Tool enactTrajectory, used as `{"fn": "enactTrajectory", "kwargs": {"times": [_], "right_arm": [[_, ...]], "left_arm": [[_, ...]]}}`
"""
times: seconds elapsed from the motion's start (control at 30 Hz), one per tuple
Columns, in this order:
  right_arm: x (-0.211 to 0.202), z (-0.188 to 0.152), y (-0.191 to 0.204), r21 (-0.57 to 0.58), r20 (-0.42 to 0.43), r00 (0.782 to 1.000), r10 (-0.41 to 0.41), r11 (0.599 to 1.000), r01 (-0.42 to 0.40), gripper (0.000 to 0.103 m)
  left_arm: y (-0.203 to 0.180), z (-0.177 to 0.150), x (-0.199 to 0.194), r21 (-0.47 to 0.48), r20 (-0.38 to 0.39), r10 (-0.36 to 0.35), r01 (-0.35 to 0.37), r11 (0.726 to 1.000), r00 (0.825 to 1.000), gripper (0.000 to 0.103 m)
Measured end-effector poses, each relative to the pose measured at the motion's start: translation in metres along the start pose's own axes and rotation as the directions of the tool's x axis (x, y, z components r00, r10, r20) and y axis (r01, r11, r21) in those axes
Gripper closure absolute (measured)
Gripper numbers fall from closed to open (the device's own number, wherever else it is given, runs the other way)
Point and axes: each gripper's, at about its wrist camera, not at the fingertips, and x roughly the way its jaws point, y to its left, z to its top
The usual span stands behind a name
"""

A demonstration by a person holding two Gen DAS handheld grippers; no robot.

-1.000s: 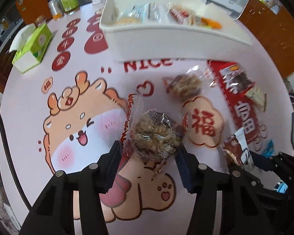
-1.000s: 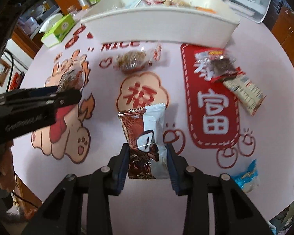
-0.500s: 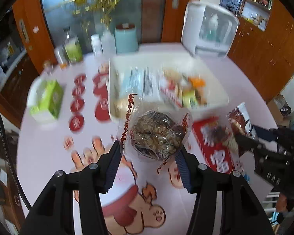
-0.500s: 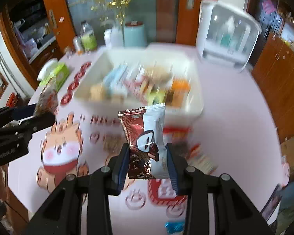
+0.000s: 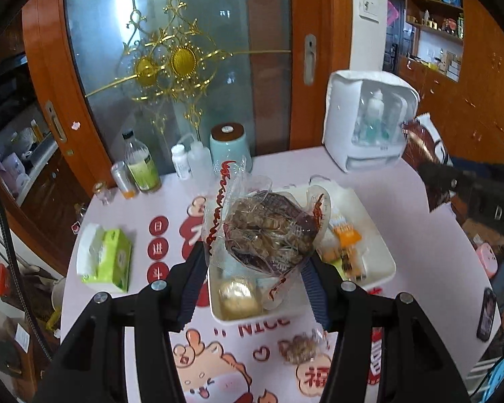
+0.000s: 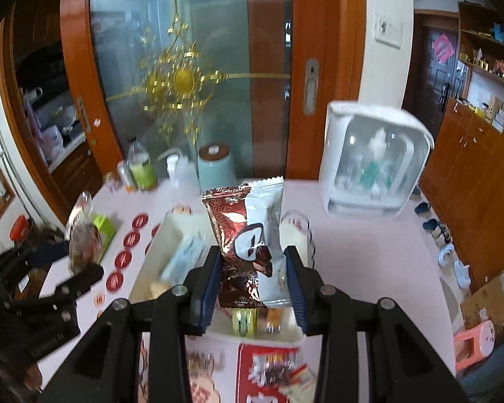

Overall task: Organize snacks
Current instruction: 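Carry both snacks over the white tray and open both grippers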

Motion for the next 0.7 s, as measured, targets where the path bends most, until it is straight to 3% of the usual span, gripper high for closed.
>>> {"fn": "enactTrajectory", "kwargs": {"times": [0.2, 0.53, 0.63, 0.7], "right_arm": [[0.023, 0.019, -0.010, 0.008, -0.013, 1.000, 0.004, 1.000, -0.003, 0.065], [0.082, 0.007, -0.022, 0.015, -0.119, 0.993, 0.000, 1.000, 0.001, 0.064], [0.101, 0.002, -0.024, 0.008, -0.159, 0.987, 0.016, 1.000, -0.015, 0.062], [0.109, -0.001, -0.023, 0.011, -0.178, 0.984, 0.031, 0.999, -0.030, 0.062]], "left_arm": [[-0.006, 0.018, 0.019, -0.025, 0.000, 0.020, -0.020, 0.999, 1.000, 0.049], [-0.018, 0.021, 0.075, -0.022, -0.076, 0.075, -0.076, 0.997, 0.994, 0.048], [-0.019, 0.019, 0.089, -0.024, -0.098, 0.089, -0.092, 0.996, 0.991, 0.044], [-0.019, 0.019, 0.098, -0.021, -0.111, 0.103, -0.106, 0.994, 0.988, 0.036]]}}
